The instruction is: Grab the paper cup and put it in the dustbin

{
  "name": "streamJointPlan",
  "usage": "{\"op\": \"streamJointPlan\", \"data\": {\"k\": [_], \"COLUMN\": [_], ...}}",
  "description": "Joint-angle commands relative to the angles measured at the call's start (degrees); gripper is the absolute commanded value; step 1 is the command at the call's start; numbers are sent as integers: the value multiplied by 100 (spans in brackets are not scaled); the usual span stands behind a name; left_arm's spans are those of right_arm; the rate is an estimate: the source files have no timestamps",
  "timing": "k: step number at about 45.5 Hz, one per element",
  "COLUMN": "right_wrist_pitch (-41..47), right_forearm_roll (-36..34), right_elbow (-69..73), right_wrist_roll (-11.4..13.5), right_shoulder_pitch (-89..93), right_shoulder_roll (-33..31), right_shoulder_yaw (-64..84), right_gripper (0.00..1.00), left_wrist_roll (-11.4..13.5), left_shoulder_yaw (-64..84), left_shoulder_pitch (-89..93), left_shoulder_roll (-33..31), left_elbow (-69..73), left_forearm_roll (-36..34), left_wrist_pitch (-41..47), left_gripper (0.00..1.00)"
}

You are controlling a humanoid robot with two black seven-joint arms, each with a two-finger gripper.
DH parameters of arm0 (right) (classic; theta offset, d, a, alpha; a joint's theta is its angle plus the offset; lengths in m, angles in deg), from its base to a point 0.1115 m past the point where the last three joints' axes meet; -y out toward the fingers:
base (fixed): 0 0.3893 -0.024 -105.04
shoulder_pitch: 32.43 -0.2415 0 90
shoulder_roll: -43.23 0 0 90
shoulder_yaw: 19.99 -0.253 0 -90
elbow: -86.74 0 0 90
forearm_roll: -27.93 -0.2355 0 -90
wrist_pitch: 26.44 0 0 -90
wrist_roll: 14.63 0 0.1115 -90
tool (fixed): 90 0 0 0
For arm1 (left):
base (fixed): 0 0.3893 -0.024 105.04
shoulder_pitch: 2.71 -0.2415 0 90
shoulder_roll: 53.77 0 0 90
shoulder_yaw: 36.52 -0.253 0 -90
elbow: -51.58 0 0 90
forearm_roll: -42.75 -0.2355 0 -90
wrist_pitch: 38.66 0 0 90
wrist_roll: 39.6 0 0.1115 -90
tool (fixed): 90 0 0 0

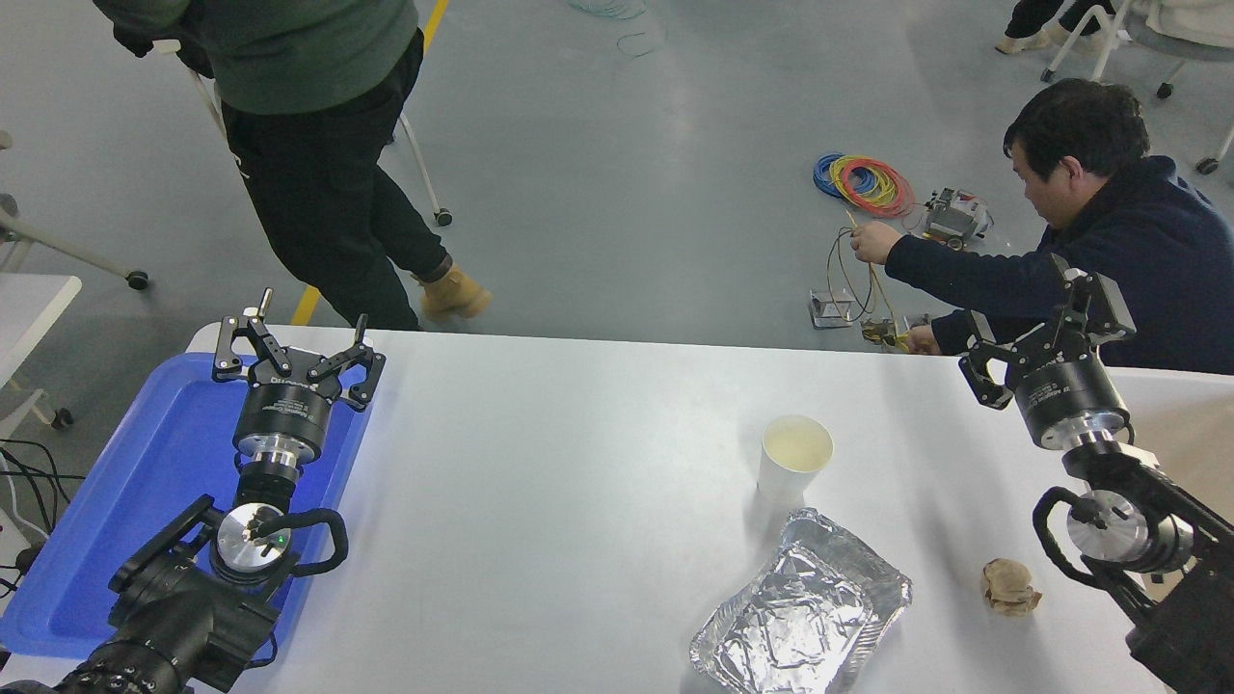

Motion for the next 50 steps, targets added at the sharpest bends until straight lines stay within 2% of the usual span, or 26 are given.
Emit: {"op": "streamJointPlan", "data": {"k": [1,50], "right_wrist_pitch": [0,0], "right_forearm_roll": [0,0], "right_elbow": [-1,-115], "right_wrist_roll": [0,0], "right_shoulder_pitch": [6,-29], "right_shoulder_roll": [8,-63], "right_shoulder_yaw": [10,-16], "right_gripper": [100,100], "left_wrist_roll": [0,-9], "left_shoulder_yaw": [8,8], "left_shoulder_pitch": [0,0], "left_shoulder_roll": [3,-6], "left_elbow": [0,0], "left_forearm_roll": [0,0], "left_wrist_pitch": [0,0], "left_gripper": [100,100]}}
